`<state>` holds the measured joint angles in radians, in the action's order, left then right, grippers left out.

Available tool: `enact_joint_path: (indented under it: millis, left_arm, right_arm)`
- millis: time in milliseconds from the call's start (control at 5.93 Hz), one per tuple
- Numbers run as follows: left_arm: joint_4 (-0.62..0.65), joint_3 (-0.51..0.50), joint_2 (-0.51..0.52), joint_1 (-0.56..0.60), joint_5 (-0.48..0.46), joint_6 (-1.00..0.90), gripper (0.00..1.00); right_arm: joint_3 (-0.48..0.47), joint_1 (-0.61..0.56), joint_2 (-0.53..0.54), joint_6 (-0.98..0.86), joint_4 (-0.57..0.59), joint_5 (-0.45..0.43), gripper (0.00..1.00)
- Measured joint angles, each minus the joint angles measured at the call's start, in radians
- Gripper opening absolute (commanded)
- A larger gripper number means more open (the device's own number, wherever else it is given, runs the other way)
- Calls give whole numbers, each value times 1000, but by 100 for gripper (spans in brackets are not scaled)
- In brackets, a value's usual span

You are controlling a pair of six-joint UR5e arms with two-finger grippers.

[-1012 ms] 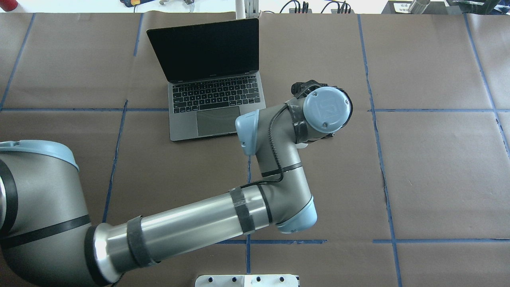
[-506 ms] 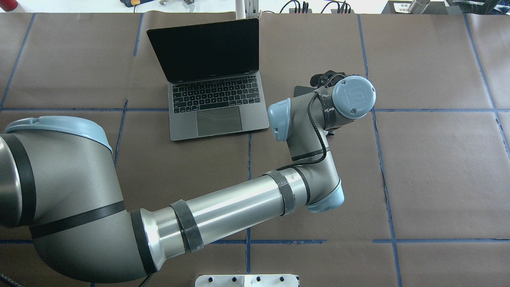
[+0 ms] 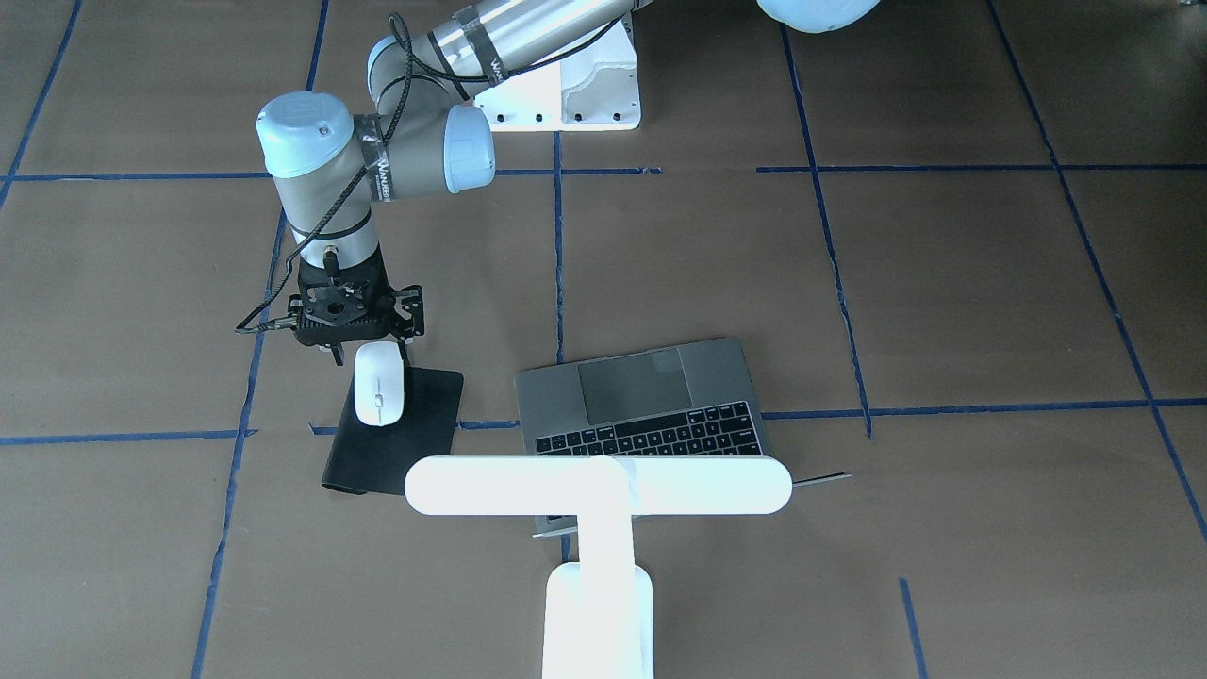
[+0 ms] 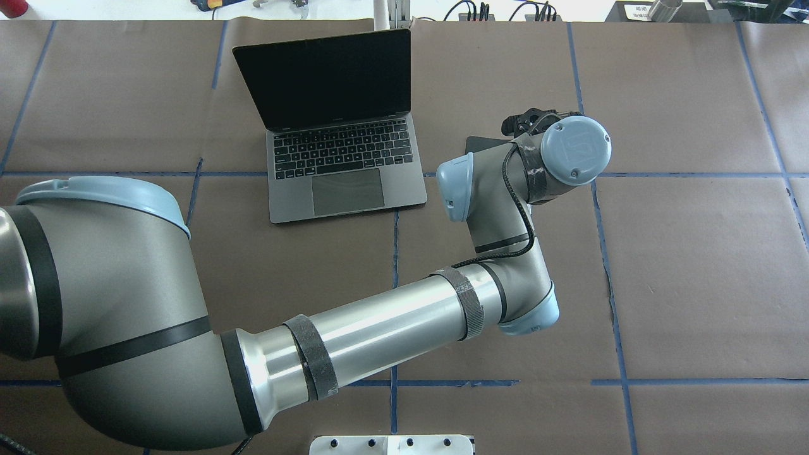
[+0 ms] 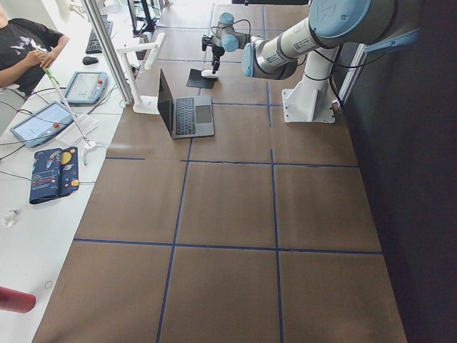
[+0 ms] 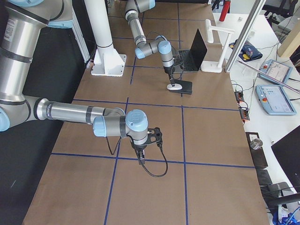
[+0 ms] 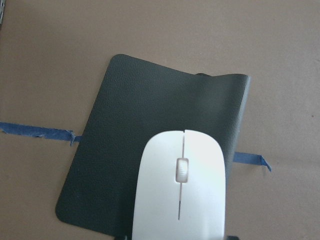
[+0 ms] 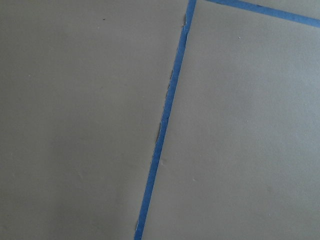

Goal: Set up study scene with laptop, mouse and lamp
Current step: 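Carry the mouse with the left gripper over the mouse pad, then set the mouse on the pad and withdraw the left gripper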

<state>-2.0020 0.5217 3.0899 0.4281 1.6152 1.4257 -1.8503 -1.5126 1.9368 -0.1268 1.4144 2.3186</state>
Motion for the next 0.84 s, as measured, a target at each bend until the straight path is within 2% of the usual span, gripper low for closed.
enact_joint_path:
  millis: [506,675,843]
  left_arm:
    - [0,22,-4,23,109,-64,100]
    - [15,63,-31,49,182,-94,100]
    - [78,186,-103,75,246,-146,100]
  right_arm:
    - [-3,0,-4,-1,-3,1,100]
    - [-2,0,-5,-1,-1,1,100]
    - [-1,0,-6,-1,0,1,100]
